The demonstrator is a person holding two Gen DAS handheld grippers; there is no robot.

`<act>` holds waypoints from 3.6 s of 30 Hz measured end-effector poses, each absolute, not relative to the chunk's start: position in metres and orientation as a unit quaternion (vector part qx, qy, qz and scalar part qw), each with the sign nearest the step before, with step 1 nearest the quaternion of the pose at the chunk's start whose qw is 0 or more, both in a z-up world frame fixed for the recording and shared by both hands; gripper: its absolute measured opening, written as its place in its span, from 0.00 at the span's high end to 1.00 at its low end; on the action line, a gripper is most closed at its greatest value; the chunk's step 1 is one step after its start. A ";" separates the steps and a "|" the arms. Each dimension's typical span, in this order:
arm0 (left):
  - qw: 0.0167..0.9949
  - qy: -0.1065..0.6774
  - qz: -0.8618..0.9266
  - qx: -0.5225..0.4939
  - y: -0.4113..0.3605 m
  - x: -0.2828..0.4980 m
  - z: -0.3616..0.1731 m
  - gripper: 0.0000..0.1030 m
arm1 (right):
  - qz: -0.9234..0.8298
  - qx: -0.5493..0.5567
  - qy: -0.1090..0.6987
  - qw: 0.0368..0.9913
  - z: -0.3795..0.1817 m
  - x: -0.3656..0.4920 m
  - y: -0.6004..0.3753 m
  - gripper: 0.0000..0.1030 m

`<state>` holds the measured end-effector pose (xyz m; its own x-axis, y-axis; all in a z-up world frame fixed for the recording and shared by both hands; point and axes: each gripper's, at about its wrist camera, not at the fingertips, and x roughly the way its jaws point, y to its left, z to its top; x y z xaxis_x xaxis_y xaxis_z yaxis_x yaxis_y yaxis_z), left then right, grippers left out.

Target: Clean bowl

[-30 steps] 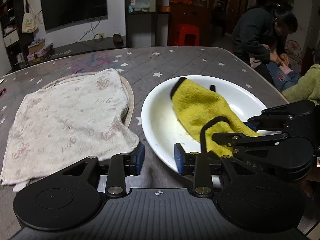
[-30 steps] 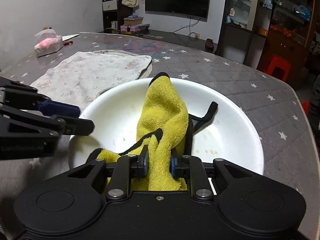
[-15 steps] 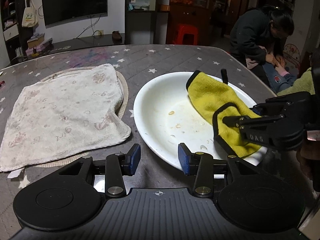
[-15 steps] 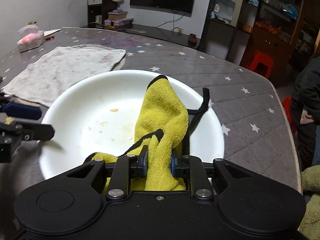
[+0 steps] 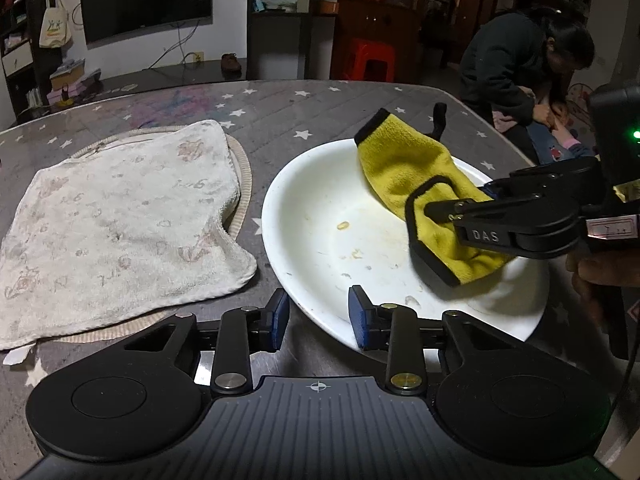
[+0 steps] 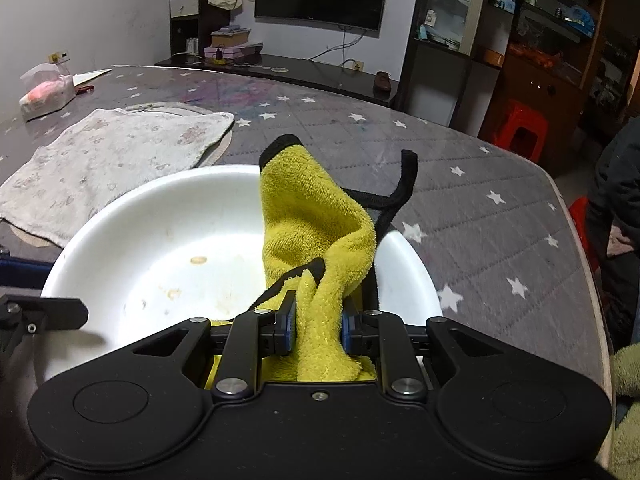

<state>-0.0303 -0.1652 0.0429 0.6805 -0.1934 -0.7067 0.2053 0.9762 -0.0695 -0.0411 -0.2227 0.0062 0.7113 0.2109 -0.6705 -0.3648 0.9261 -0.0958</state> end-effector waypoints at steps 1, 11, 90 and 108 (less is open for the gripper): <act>0.916 0.385 -0.109 0.009 -0.165 -0.029 0.043 0.70 | 0.160 -0.113 0.345 0.918 0.006 -0.039 -0.221 0.80; 0.916 0.388 -0.100 0.032 -0.166 -0.006 0.042 0.74 | 0.184 -0.107 0.342 0.915 0.007 -0.031 -0.208 0.80; 0.942 0.332 0.051 -0.005 0.009 -0.001 0.003 0.05 | 0.040 0.076 0.287 0.954 -0.031 -0.119 -0.381 0.11; 0.941 0.334 0.047 -0.005 0.007 0.001 0.001 0.02 | 0.037 0.025 0.313 0.949 -0.030 -0.116 -0.354 0.00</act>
